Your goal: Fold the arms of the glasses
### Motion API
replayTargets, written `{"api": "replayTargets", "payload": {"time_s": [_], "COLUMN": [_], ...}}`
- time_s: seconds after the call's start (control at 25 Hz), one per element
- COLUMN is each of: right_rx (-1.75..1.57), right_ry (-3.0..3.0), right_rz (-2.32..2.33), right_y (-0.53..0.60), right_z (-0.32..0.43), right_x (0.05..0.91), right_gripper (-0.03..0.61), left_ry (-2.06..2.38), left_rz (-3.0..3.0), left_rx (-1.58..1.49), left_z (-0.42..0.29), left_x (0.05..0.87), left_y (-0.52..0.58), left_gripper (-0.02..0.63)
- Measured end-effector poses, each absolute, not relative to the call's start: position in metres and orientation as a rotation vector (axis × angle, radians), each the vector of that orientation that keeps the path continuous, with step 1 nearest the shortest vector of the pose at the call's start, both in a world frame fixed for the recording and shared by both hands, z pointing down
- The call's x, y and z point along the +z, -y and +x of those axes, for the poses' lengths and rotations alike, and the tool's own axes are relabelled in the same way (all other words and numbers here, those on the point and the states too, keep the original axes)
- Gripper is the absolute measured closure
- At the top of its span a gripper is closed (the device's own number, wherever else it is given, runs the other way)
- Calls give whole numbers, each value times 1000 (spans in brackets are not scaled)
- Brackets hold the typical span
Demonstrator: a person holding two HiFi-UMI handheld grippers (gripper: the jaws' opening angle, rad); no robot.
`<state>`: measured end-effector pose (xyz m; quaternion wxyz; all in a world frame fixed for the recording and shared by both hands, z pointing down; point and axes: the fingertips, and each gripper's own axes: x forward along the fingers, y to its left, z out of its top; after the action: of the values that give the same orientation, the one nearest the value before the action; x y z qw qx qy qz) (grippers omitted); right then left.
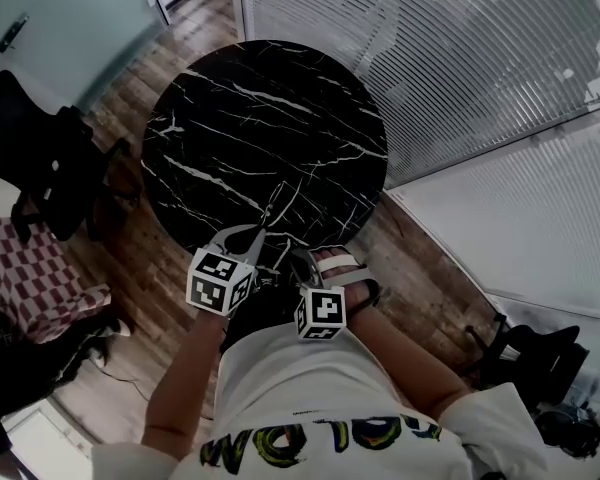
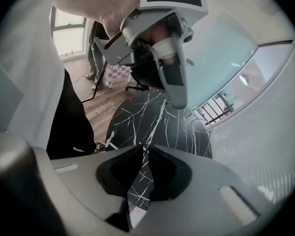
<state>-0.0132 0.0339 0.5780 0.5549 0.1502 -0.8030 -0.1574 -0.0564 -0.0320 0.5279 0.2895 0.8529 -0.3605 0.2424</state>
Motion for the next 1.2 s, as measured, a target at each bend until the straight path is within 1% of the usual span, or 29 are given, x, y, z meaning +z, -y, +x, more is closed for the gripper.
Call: {"api": "replayTargets", "payload": {"time_s": [0.28,0.32,0.4,0.48,0.84,1.2], "right_rx": [-358,-357,-348,-328,-34,188], "right_ry": [1875,1870,1869,1881,2016,2086], "right_rz": [372,389,425,458,554,692], "right_y": [-32,-30,-24,-19,-11,3], "right_z": [-9,-7,-3,0,11,26], "right_x": [587,588,589,587,588,599], "right_gripper": [538,530,480,479,503,542], "left_ry": [932,918,901,893,858,877], "left_rz": [2259,2257,2250,2237,2145,2080], "left_rx": [659,663,672,676,578,608], "left_z": [-53,-51,-50,-51,-51,-57], "left_x": [540,543,550,558,613,676], "left_y": [27,25,22,20,29,58], "left_gripper": [612,611,611,611,611,611]}}
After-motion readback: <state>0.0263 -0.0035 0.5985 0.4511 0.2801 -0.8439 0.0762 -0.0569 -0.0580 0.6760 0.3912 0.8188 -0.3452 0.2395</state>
